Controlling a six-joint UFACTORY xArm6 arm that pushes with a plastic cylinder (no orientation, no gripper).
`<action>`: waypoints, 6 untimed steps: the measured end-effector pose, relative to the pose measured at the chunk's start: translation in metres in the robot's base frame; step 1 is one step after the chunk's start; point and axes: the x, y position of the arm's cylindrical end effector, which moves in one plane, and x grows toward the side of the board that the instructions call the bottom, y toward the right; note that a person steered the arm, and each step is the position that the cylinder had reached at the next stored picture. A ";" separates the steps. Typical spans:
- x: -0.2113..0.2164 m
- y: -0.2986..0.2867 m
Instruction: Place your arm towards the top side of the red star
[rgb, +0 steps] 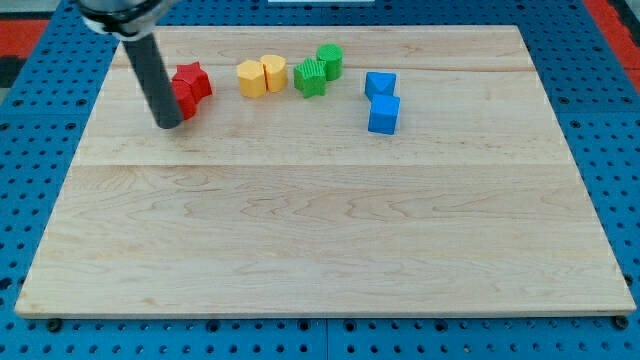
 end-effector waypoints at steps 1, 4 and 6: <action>0.025 -0.032; 0.029 -0.136; 0.024 -0.136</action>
